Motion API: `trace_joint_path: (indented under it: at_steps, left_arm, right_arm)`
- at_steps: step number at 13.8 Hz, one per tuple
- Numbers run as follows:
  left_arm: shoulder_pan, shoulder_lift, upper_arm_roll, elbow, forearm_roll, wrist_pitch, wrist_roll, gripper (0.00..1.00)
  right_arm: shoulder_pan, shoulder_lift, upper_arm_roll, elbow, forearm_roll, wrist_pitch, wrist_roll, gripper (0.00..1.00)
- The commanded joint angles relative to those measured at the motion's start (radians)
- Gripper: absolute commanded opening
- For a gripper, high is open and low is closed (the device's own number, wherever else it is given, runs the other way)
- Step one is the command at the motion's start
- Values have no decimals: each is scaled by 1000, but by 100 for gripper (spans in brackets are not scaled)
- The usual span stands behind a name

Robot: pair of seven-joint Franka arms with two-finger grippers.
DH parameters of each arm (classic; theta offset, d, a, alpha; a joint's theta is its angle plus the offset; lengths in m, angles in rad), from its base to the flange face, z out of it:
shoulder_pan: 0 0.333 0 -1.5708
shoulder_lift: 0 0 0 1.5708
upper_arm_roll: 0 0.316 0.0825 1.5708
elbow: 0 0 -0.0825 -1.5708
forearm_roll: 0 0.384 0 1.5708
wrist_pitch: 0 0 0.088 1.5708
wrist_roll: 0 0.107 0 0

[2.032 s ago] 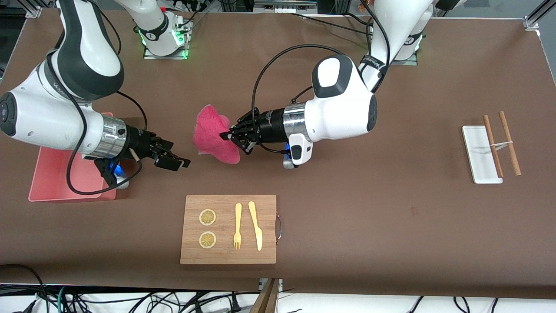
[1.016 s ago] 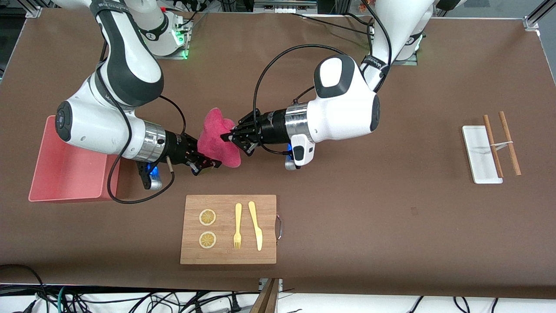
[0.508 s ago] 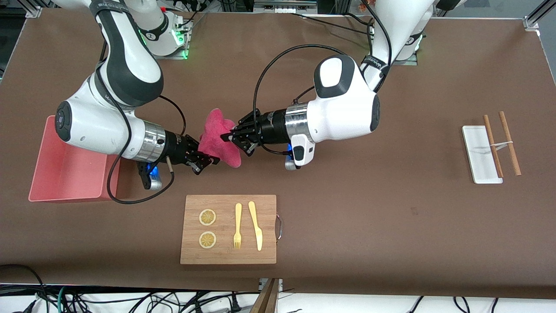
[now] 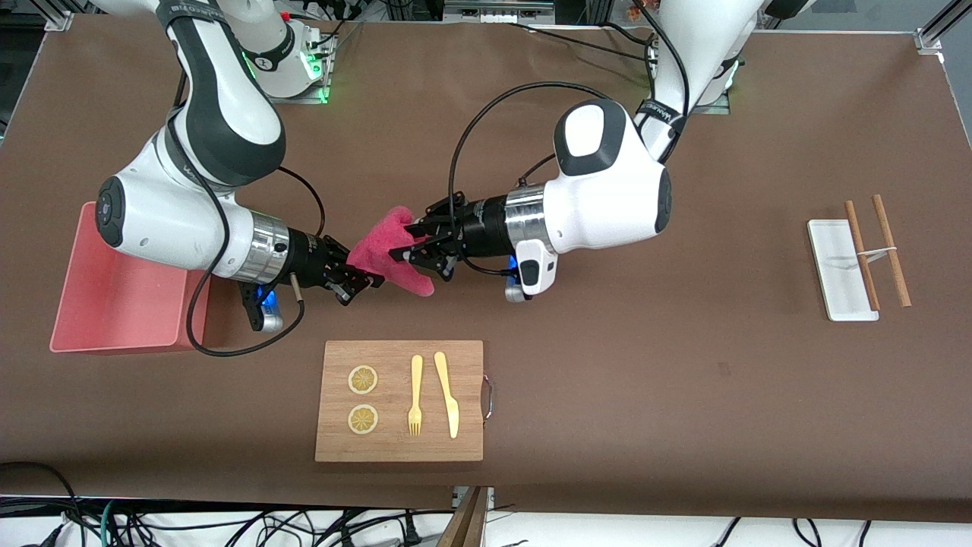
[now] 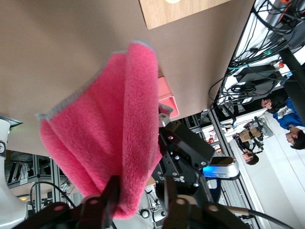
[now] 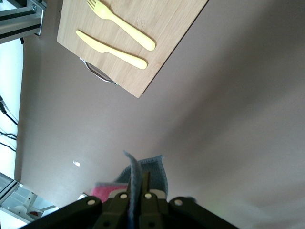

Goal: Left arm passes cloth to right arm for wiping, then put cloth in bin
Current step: 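Open the left gripper and withdraw it while the right gripper holds cloth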

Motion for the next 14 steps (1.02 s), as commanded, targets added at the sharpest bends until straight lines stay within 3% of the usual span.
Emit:
trace_joint_path:
  at_steps: [1, 5, 8, 11, 14]
  left_arm:
    - [25, 9, 3, 32, 3, -11, 8, 100]
    - [83, -16, 3, 21, 190, -94, 8, 100]
    - [235, -22, 6, 21, 250, -369, 18, 100]
    - [394, -34, 3, 35, 452, -661, 324, 100]
    - [465, -108, 3, 21, 691, -851, 552, 100]
  right_arm:
    - [1, 9, -3, 14, 18, -5, -4, 0]
    - [2, 25, -3, 11, 12, -8, -30, 0]
    - [31, 54, -3, 11, 1, -8, -36, 0]
    - [93, 89, -3, 11, 1, -6, -30, 0]
    - [151, 130, -3, 11, 4, -5, -24, 0]
